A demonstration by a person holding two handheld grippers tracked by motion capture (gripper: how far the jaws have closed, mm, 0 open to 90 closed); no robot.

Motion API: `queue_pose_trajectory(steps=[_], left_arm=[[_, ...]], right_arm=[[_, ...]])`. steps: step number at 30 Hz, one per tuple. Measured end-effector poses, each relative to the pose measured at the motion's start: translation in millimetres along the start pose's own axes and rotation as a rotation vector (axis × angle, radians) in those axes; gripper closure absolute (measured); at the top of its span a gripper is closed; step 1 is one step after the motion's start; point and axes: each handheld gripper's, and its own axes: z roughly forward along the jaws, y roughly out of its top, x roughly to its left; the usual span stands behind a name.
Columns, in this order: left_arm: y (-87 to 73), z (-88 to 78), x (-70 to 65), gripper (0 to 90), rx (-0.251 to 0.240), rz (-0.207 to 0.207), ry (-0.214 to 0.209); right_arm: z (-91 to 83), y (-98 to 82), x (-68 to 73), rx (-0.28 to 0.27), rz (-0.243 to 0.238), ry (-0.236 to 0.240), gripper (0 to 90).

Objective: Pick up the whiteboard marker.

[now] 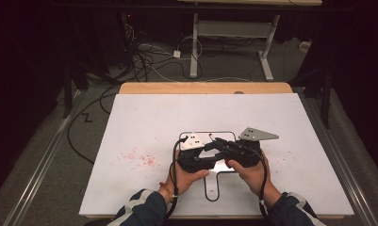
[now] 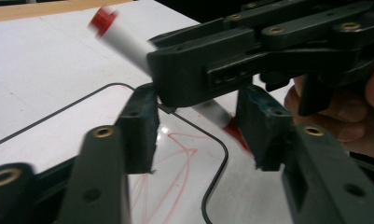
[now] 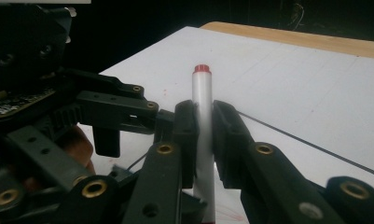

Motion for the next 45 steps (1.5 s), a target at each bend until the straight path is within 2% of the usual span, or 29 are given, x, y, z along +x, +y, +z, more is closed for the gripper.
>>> queue_pose_trajectory(steps=[5, 12, 14, 16, 18, 20, 22, 24, 26, 28, 29, 30, 31, 38, 39, 42, 43, 44, 45], left_arm=[[0.3, 3.3, -0.9, 68.9, 0.022, 0.050, 0.020], [0.4, 3.2, 0.3, 75.8, 0.039, 0.107, 0.056], [-0.3, 2.1, 3.0, 78.3, 0.034, 0.106, 0.055], [-1.2, 1.8, 3.3, 78.4, 0.040, 0.140, 0.073], [-3.3, 1.2, 7.1, 78.5, 0.043, 0.136, 0.071], [-7.0, 0.3, 11.8, 78.5, 0.039, 0.143, 0.081], [-11.4, -1.4, 19.1, 78.5, 0.035, 0.124, 0.067], [-16.1, -2.5, 22.9, 78.5, 0.046, 0.156, 0.095], [-19.6, -4.6, 27.7, 78.5, 0.063, 0.165, 0.094], [-24.0, -6.7, 29.9, 78.6, 0.080, 0.203, 0.113], [-24.0, -6.7, 29.9, 78.6, 0.080, 0.203, 0.113], [-25.9, -9.4, 33.4, 78.6, 0.072, 0.185, 0.089], [-26.0, -12.6, 34.4, 78.6, 0.081, 0.202, 0.101], [-28.6, -28.8, 40.8, 78.8, 0.116, 0.223, 0.077], [-29.3, -32.7, 42.3, 78.8, 0.122, 0.229, 0.088], [-32.7, -40.9, 48.2, 78.8, 0.116, 0.210, 0.093], [-34.4, -44.9, 50.6, 78.8, 0.111, 0.206, 0.105], [-36.6, -51.1, 55.1, 78.8, 0.105, 0.205, 0.134], [-37.3, -52.6, 57.7, 78.8, 0.098, 0.194, 0.141]], right_arm=[[-3.6, 1.0, 1.5, -0.011, -0.010, -0.005, 81.0], [-7.5, -0.5, 3.3, -0.017, -0.020, -0.009, 80.8], [-8.3, -0.2, 4.2, -0.015, -0.026, -0.008, 80.1], [-8.8, -0.2, 4.4, -0.013, -0.032, -0.010, 78.1], [-10.0, -1.0, 4.5, -0.012, -0.020, -0.014, 73.1], [-13.7, -1.3, 2.9, -0.025, -0.013, -0.043, 65.6], [-20.2, -1.7, -1.3, -0.044, -0.004, -0.041, 58.0], [-28.5, -3.1, -4.1, -0.053, -0.018, -0.066, 56.2], [-37.1, -5.9, -6.7, -0.051, -0.053, -0.085, 52.4], [-44.9, -9.4, -8.8, -0.042, -0.089, -0.104, 51.1], [-44.9, -9.4, -8.8, -0.042, -0.089, -0.104, 51.1], [-50.3, -12.2, -10.3, -0.034, -0.108, -0.115, 49.3], [-58.8, -17.1, -13.9, -0.027, -0.124, -0.131, 48.6], [-82.5, -33.9, -24.9, 0.024, -0.148, -0.194, 44.3], [-85.0, -36.3, -26.1, 0.032, -0.151, -0.205, 43.7], [-92.1, -42.1, -28.9, 0.045, -0.173, -0.230, 43.3], [-93.8, -43.8, -29.8, 0.048, -0.175, -0.239, 43.0], [-95.2, -45.3, -30.7, 0.052, -0.174, -0.245, 43.0], [-96.0, -46.6, -31.6, 0.058, -0.174, -0.250, 43.1]])
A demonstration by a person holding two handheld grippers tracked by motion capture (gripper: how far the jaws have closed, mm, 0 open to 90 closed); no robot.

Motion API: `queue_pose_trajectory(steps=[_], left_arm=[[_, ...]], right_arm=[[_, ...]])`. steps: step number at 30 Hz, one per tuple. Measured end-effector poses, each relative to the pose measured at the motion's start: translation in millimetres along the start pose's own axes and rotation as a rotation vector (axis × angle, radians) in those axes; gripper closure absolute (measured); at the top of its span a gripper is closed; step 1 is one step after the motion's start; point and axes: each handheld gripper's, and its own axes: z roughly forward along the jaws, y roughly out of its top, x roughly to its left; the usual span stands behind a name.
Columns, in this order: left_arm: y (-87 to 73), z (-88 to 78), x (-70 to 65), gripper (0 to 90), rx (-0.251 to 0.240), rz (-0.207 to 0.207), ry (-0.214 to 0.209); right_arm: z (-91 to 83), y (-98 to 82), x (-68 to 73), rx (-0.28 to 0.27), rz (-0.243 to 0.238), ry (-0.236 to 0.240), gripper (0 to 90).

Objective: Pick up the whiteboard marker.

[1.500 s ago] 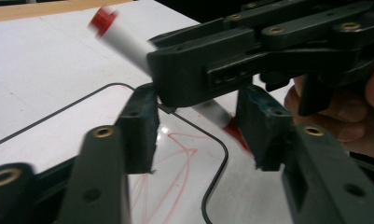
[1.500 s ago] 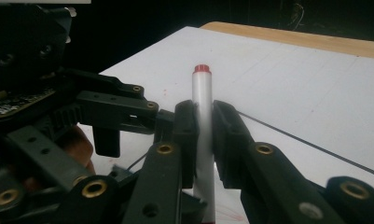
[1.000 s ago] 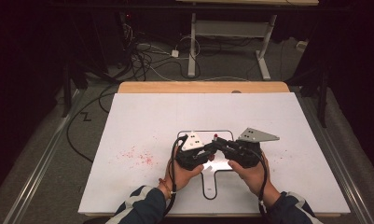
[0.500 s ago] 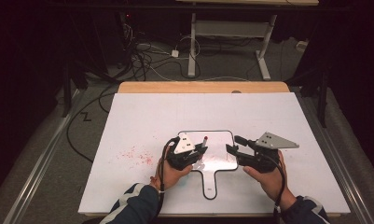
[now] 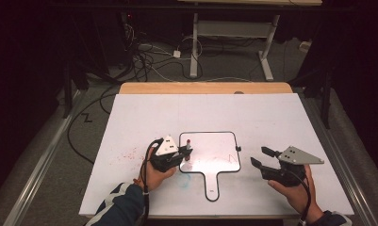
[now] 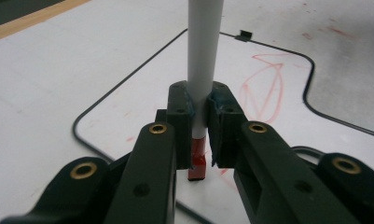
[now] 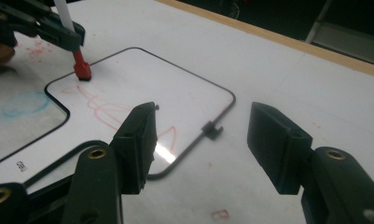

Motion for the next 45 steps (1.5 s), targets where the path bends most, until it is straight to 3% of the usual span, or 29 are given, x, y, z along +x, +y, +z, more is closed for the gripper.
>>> queue_pose_trajectory(steps=[2, 6, 7, 11, 12, 13, 14, 15, 25, 29, 32, 33, 39, 45], left_arm=[[-0.6, 2.5, 1.9, 78.8, -0.015, -0.020, 0.005], [4.9, 14.6, -4.1, 78.9, -0.029, -0.012, -0.008], [9.7, 24.5, -11.4, 78.9, -0.037, -0.007, -0.034], [18.4, 41.2, -26.4, 78.9, -0.049, 0.017, -0.065], [19.6, 47.9, -35.3, 78.9, -0.099, -0.052, -0.076], [19.6, 47.9, -35.3, 78.9, -0.099, -0.052, -0.076], [21.8, 49.2, -32.3, 78.9, -0.059, 0.014, -0.088], [22.6, 49.9, -33.6, 78.9, -0.057, 0.016, -0.090], [15.3, 22.9, -23.8, 78.8, 0.008, 0.036, -0.064], [3.4, 0.6, -17.0, 78.8, 0.023, 0.016, -0.034], [-1.5, -6.9, -15.5, 78.8, 0.021, 0.003, -0.030], [-5.5, -11.8, -14.6, 78.8, 0.013, -0.017, -0.034], [-5.8, -9.3, -19.5, 78.8, 0.001, -0.021, -0.055], [9.9, 17.4, -34.0, 78.8, -0.014, 0.044, -0.103]], right_arm=[[-0.9, -1.6, -0.9, 0.005, 0.003, -0.003, 43.0], [1.0, -0.7, 0.3, 0.003, -0.006, 0.000, 42.9], [1.7, -0.5, 1.4, 0.004, -0.007, 0.004, 42.9], [4.2, -1.0, 3.5, 0.006, -0.014, 0.025, 42.5], [4.5, -1.3, 3.4, 0.007, -0.010, 0.031, 42.5], [4.8, -1.8, 3.3, 0.008, -0.012, 0.027, 42.4], [5.0, -2.3, 3.1, 0.010, -0.011, 0.026, 42.4], [5.1, -2.7, 2.9, 0.012, -0.008, 0.034, 42.4], [3.7, -5.9, 0.2, 0.032, -0.026, 0.005, 40.8], [3.2, -5.1, 0.1, 0.036, -0.032, 0.001, 40.5], [3.9, -4.9, 0.8, 0.038, -0.035, 0.001, 40.2], [4.5, -4.9, 0.7, 0.040, -0.035, 0.004, 40.0], [6.7, -3.9, 2.9, 0.047, -0.043, 0.011, 39.5], [9.1, -4.0, 3.4, 0.053, -0.046, 0.016, 39.2]])
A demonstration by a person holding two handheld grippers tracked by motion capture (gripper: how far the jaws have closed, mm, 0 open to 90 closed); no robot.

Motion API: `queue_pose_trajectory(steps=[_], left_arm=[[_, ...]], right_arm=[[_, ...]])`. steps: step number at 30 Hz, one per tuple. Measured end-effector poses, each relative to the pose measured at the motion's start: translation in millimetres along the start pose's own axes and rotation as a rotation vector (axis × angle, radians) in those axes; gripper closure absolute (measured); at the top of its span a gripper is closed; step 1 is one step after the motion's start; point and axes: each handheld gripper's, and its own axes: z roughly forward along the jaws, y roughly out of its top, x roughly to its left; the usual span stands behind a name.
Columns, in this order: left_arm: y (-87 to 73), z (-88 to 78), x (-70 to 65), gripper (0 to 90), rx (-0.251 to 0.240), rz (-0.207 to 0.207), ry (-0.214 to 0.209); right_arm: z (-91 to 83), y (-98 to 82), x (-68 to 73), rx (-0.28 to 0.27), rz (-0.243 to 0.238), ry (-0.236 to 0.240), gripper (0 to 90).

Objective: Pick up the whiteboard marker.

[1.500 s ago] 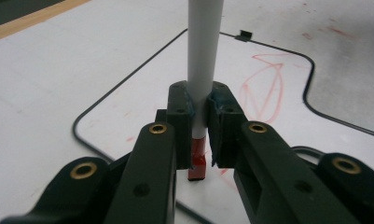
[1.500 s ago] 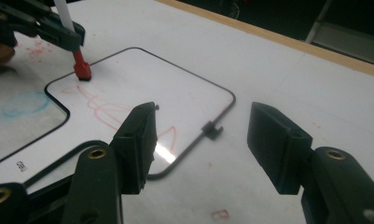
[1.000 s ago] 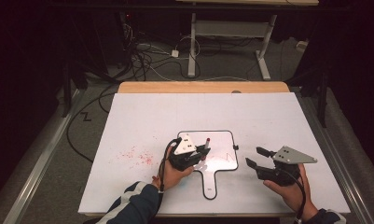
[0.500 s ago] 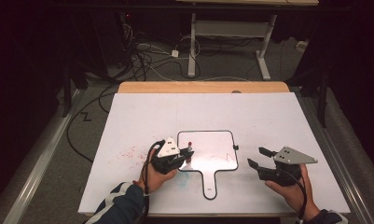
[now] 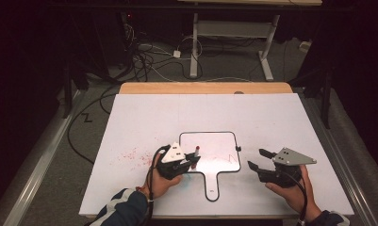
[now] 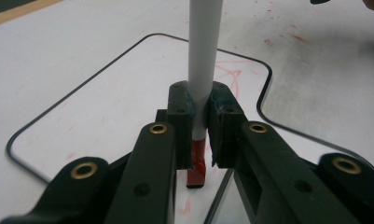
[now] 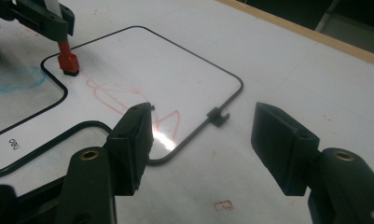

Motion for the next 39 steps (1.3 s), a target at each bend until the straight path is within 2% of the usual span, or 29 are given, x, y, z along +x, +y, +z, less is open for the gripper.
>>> queue_pose_trajectory(steps=[1, 2, 3, 6, 8, 9, 12, 17, 19, 20, 21, 22, 23, 26, 27, 29, 31, 35, 36, 37, 38, 39], left_arm=[[4.1, 9.0, -1.6, 78.8, -0.005, -0.008, 0.000], [4.1, 9.0, -1.6, 78.8, -0.005, -0.008, 0.000], [8.4, 17.0, -3.1, 78.8, -0.008, -0.010, 0.004], [13.1, 26.9, -5.8, 78.8, -0.016, -0.002, -0.005], [13.9, 29.2, -6.0, 78.8, -0.018, -0.004, -0.017], [15.9, 32.4, -8.2, 78.8, -0.018, 0.014, -0.010], [16.4, 33.0, -7.6, 78.8, -0.016, 0.016, -0.007], [14.8, 21.1, -4.6, 78.8, 0.025, 0.014, 0.030], [10.9, 11.5, -1.9, 78.8, 0.039, 0.016, 0.040], [5.0, 0.3, 2.0, 78.8, 0.048, 0.014, 0.064], [5.0, 0.3, 2.0, 78.8, 0.048, 0.014, 0.064], [-2.5, -11.4, 7.6, 78.8, 0.043, -0.017, 0.074], [-6.0, -16.9, 9.7, 78.8, 0.041, -0.029, 0.083], [-12.2, -26.6, 12.2, 78.8, 0.037, -0.043, 0.089], [-17.4, -32.9, 11.9, 78.8, 0.023, -0.063, 0.089], [-19.0, -35.2, 9.6, 78.8, 0.021, -0.066, 0.087], [-19.0, -34.2, 8.2, 78.8, 0.017, -0.066, 0.085], [-12.5, -20.8, 0.9, 78.8, 0.009, -0.050, 0.064], [-6.7, -10.8, -3.8, 78.8, 0.010, -0.014, 0.060], [-6.7, -10.8, -3.8, 78.8, 0.010, -0.014, 0.060], [-0.1, 0.8, -4.4, 78.8, -0.004, 0.008, 0.027], [-0.1, 0.8, -4.4, 78.8, -0.004, 0.008, 0.027]], right_arm=[[0.0, -0.2, -0.9, -0.001, 0.001, 0.000, 39.2], [-0.3, -0.3, -1.0, -0.003, 0.002, -0.001, 39.3], [-0.5, -0.3, -1.0, -0.003, 0.002, -0.001, 39.3], [-0.6, -0.8, -1.2, -0.004, 0.000, 0.003, 39.2], [-0.3, -1.3, -0.9, 0.002, -0.002, 0.004, 39.2], [-0.2, -1.6, -0.9, 0.002, -0.003, 0.005, 39.1], [0.0, -2.4, -0.7, 0.006, -0.005, 0.004, 39.1], [-0.2, -2.6, -1.1, 0.008, -0.007, -0.001, 39.2], [-0.5, -2.8, -1.3, 0.011, -0.009, -0.002, 39.2], [-0.5, -2.9, -1.4, 0.013, -0.009, -0.004, 39.2], [-0.5, -3.0, -1.6, 0.013, -0.009, -0.004, 39.1], [-0.6, -3.1, -1.8, 0.013, -0.008, -0.003, 39.1], [-0.6, -3.1, -1.9, 0.013, -0.008, -0.004, 39.1], [-0.4, -2.7, -1.8, 0.014, -0.008, -0.005, 38.8], [-0.2, -2.4, -1.7, 0.014, -0.007, -0.005, 38.8], [0.2, -1.9, -1.2, 0.016, -0.013, -0.005, 38.7], [1.1, -1.5, -0.5, 0.017, -0.014, -0.002, 38.6], [4.2, -1.3, 0.8, 0.037, -0.031, -0.002, 38.6], [5.1, -1.5, 1.0, 0.046, -0.033, -0.006, 38.6], [5.7, -1.9, 0.8, 0.048, -0.031, 0.001, 38.6], [6.1, -2.3, 0.6, 0.049, -0.031, 0.008, 38.6], [6.3, -2.6, 0.6, 0.050, -0.033, 0.008, 38.6]])
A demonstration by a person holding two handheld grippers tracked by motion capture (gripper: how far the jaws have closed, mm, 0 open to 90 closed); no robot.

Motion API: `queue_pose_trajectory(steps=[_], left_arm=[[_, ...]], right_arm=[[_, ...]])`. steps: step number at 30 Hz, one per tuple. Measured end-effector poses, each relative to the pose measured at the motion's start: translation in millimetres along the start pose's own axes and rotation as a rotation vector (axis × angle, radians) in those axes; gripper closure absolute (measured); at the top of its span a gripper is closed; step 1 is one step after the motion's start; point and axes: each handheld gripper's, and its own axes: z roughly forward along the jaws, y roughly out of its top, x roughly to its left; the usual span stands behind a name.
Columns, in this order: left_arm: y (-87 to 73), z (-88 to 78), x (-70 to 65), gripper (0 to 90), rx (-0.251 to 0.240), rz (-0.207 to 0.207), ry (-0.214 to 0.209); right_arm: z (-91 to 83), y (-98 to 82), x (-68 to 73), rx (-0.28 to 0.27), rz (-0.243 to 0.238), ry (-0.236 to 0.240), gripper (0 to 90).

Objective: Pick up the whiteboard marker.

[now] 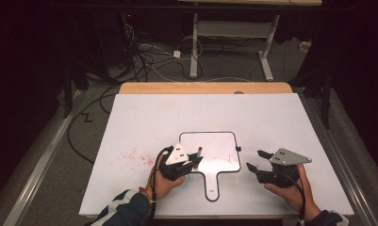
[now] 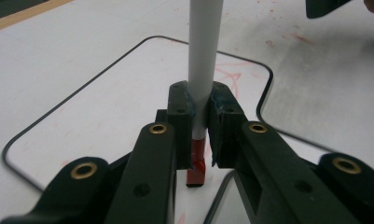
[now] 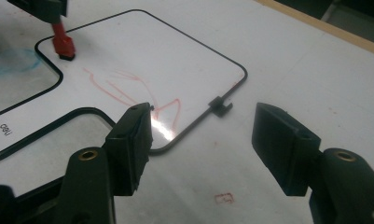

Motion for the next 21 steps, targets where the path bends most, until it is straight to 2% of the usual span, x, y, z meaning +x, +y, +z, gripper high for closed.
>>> queue_pose_trajectory(steps=[1, 2, 3, 4, 5, 7, 12, 17, 19, 21], left_arm=[[5.2, 10.3, -2.5, 78.8, -0.004, -0.020, -0.001], [5.2, 10.3, -2.5, 78.8, -0.004, -0.020, -0.001], [7.9, 15.8, -3.7, 78.8, -0.005, -0.024, -0.013], [14.2, 26.7, -8.1, 78.8, -0.004, -0.010, -0.019], [14.2, 26.7, -8.1, 78.8, -0.004, -0.010, -0.019], [20.7, 42.9, -16.7, 78.8, -0.027, -0.018, -0.041], [28.2, 57.7, -28.1, 78.8, -0.034, -0.009, -0.059], [28.3, 50.5, -26.1, 78.8, -0.003, 0.003, -0.048], [24.2, 37.8, -19.3, 78.8, 0.022, 0.000, -0.033], [22.2, 32.9, -17.1, 78.8, 0.029, 0.000, -0.027]], right_arm=[[0.0, -0.1, 0.0, 0.000, -0.001, 0.002, 38.6], [-0.3, 0.0, 0.0, -0.001, -0.003, 0.006, 38.5], [-0.7, 0.0, 0.1, -0.001, -0.006, 0.007, 38.4], [-1.0, 0.0, 0.1, -0.001, -0.010, 0.008, 38.4], [-1.0, 0.0, 0.1, -0.001, -0.010, 0.008, 38.4], [-2.0, -0.6, -0.4, -0.002, -0.011, 0.006, 38.1], [-3.5, -1.5, -1.6, -0.001, -0.010, 0.002, 37.9], [-4.9, -2.5, -2.1, 0.004, -0.017, -0.004, 37.6], [-5.5, -2.8, -2.6, 0.004, -0.019, -0.006, 37.6], [-5.7, -2.8, -3.0, 0.006, -0.019, -0.010, 37.6]])
